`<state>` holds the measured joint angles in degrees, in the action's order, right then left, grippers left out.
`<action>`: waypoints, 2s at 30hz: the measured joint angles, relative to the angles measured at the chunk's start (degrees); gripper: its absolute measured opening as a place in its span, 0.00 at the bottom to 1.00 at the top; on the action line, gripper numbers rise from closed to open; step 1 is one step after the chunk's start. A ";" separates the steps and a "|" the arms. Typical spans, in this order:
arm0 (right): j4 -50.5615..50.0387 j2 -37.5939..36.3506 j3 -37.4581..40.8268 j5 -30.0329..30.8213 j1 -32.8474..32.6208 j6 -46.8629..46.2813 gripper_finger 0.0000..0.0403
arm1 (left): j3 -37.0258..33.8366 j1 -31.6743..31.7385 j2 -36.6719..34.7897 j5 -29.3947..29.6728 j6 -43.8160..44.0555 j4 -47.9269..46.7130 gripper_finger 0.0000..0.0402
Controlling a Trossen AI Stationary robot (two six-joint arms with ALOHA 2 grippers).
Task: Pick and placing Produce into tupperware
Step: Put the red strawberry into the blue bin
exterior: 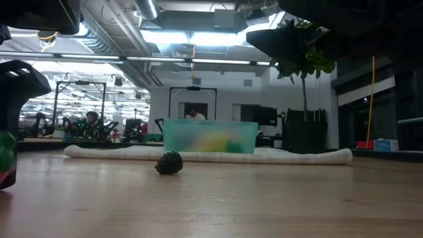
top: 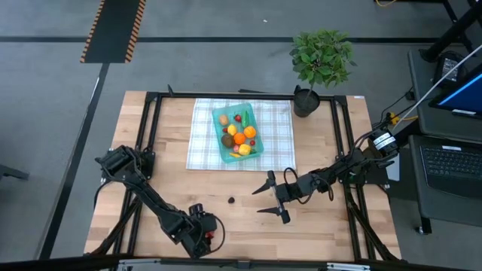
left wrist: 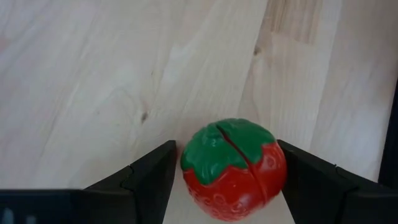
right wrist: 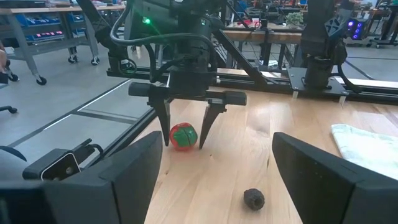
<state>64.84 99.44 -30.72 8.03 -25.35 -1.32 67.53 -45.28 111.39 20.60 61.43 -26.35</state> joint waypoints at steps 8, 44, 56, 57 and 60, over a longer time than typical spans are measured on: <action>0.00 0.00 0.00 -0.02 -0.01 0.00 0.76 | -0.07 0.02 -0.02 -0.12 1.38 -0.30 0.50; 3.51 -0.03 2.30 -0.11 -1.59 1.57 0.76 | -1.61 -2.06 -19.77 14.00 -9.53 -13.62 0.42; 15.55 -2.83 12.68 -0.14 -3.05 -1.19 0.76 | -21.48 -1.11 -31.87 16.79 -16.63 8.42 0.42; 15.56 -2.84 12.68 -0.11 -3.05 -1.20 0.76 | -23.88 -0.72 -32.65 16.53 -17.99 12.81 0.42; 15.34 -2.84 12.68 0.05 -3.01 -1.07 0.76 | -30.59 0.49 -34.28 13.99 -22.23 25.82 0.42</action>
<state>80.18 96.60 -18.04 8.08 -28.36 -2.40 36.94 -44.79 77.12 34.59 39.19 -0.53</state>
